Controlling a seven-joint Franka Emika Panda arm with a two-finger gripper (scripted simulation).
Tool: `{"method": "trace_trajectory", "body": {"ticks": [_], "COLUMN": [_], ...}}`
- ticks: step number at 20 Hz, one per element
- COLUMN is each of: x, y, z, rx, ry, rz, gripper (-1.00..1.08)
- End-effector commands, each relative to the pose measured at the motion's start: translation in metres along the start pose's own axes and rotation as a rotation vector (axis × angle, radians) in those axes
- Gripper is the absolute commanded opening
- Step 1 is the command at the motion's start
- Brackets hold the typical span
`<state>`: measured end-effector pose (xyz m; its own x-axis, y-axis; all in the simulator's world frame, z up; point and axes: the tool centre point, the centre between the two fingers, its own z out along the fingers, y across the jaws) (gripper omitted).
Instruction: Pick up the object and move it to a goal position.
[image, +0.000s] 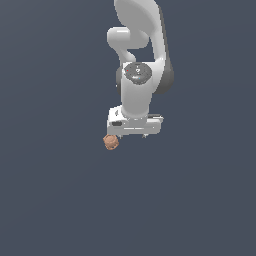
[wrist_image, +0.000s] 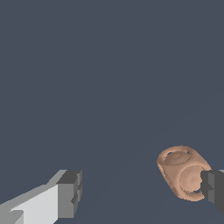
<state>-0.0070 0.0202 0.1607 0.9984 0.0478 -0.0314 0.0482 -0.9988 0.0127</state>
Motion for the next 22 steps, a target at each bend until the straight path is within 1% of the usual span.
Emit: {"method": "trace_trajectory", "body": {"ticks": [1, 4, 8, 11, 15, 22], "x": [0.0, 0.0, -0.001, -0.001, -0.002, -0.006], "y": [0.0, 0.006, 0.026, 0.031, 0.03, 0.039], "z": [0.0, -0.001, -0.006, -0.008, -0.006, 0.002], "rx": [0.0, 0.0, 0.001, 0.002, 0.001, 0.002], "ry": [0.0, 0.003, 0.012, 0.014, 0.013, 0.015], "rz": [0.0, 0.016, 0.071, 0.087, 0.076, 0.023], "gripper": [1.0, 1.0, 1.0, 1.0, 1.0, 1.0]}}
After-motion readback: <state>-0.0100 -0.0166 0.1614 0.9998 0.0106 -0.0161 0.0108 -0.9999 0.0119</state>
